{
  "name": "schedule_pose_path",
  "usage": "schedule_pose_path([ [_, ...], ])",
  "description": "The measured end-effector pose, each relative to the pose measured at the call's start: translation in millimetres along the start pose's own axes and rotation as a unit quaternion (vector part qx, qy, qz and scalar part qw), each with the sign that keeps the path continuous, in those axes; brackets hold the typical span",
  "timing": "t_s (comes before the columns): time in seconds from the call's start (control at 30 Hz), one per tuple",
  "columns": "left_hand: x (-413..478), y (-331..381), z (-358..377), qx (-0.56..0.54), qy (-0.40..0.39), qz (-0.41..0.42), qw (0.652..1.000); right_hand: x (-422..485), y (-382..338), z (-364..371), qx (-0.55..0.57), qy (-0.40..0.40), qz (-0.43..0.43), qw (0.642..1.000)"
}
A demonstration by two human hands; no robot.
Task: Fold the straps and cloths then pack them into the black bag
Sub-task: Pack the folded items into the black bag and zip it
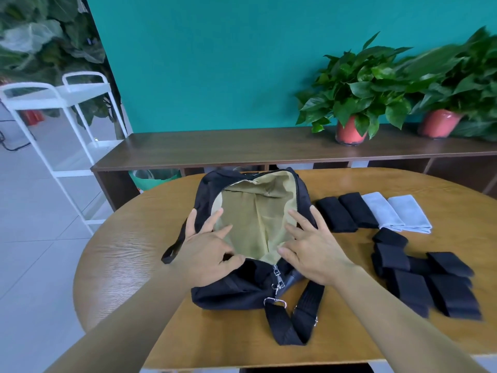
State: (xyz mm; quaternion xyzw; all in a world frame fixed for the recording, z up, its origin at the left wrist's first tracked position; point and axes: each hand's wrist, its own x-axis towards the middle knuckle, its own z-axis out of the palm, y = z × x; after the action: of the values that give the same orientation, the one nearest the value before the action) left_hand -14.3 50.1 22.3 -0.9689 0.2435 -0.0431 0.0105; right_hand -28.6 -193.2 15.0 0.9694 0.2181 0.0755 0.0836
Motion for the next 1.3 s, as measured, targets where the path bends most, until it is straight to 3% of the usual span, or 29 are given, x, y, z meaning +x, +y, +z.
schedule_pose_path([
  [0.33,-1.4,24.5,-7.4,0.029,-0.061,-0.038,0.997,-1.7,15.4,5.4,-0.013,-0.035,0.076,0.996],
  [0.57,6.2,44.1,-14.6,0.024,0.004,0.002,1.0,-19.1,14.5,2.2,0.06,0.075,0.057,0.994],
  [0.8,20.1,93.9,-11.5,0.012,0.072,0.061,0.995,-66.7,23.9,14.6,0.063,0.164,0.121,0.977],
  [1.03,31.0,128.6,-4.1,0.012,0.085,0.091,0.992,-135.9,49.2,42.2,0.037,0.141,0.216,0.965],
  [1.3,25.3,81.9,-1.0,0.031,0.061,0.015,0.998,-174.9,62.4,68.9,0.006,0.033,0.31,0.95],
])
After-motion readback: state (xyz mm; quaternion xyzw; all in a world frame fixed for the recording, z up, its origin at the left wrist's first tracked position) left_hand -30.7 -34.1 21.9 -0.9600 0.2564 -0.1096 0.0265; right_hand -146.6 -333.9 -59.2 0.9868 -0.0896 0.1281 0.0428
